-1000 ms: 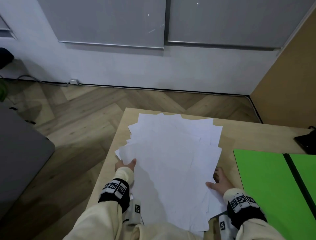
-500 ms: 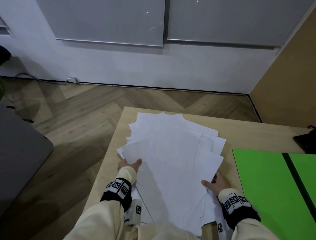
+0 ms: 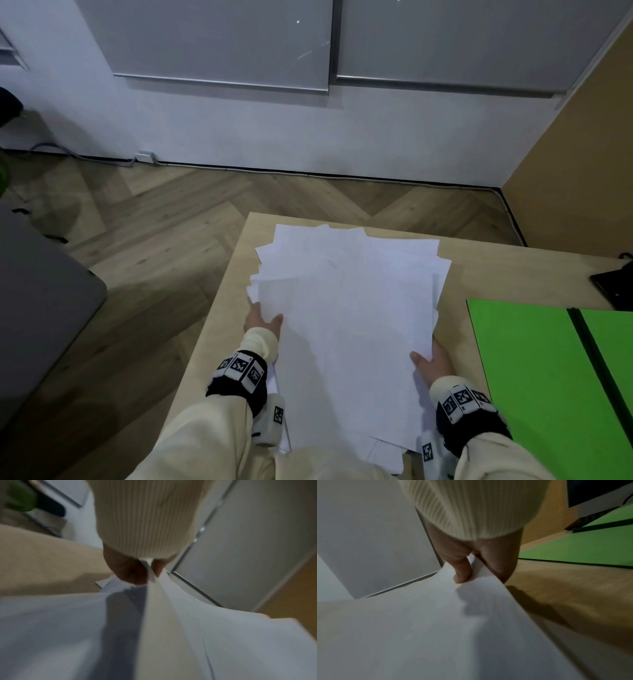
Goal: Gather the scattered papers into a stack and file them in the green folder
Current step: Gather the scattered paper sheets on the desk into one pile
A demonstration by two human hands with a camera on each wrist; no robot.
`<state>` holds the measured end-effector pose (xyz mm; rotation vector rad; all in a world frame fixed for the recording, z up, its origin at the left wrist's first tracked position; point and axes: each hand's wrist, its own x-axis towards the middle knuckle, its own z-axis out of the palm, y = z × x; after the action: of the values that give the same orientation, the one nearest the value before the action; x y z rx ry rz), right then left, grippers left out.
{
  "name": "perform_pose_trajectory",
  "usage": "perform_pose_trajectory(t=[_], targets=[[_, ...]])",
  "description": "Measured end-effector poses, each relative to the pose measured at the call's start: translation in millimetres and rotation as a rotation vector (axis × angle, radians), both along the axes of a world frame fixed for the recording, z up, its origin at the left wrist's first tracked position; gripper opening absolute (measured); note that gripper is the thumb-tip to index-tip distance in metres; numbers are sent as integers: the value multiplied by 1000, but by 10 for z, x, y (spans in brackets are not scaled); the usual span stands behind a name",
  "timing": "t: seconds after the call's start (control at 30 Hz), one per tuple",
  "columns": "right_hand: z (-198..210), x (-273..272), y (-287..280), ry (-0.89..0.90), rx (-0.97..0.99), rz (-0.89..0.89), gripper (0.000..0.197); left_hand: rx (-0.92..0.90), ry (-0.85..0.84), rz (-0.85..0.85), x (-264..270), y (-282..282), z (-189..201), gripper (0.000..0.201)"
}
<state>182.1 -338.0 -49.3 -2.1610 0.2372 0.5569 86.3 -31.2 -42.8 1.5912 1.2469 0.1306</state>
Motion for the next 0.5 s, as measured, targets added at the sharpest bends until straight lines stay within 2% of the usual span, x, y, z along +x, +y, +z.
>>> perform_pose_trajectory(t=[0.07, 0.17, 0.27, 0.37, 0.43, 0.5], targets=[[-20, 7, 9, -17, 5, -54, 53, -15, -45, 154, -7, 94, 21, 68], [-60, 38, 15, -36, 33, -99, 46, -24, 77, 126, 0, 136, 6, 83], [4, 16, 120, 42, 111, -53, 50, 45, 170, -63, 85, 10, 12, 68], [-3, -6, 210, 169, 56, 44, 79, 197, 292, -246, 185, -82, 37, 61], [-37, 27, 205, 189, 64, 64, 81, 215, 308, -240, 192, -78, 28, 60], [-27, 48, 130, 179, 103, 31, 63, 201, 257, -98, 125, -40, 9, 60]])
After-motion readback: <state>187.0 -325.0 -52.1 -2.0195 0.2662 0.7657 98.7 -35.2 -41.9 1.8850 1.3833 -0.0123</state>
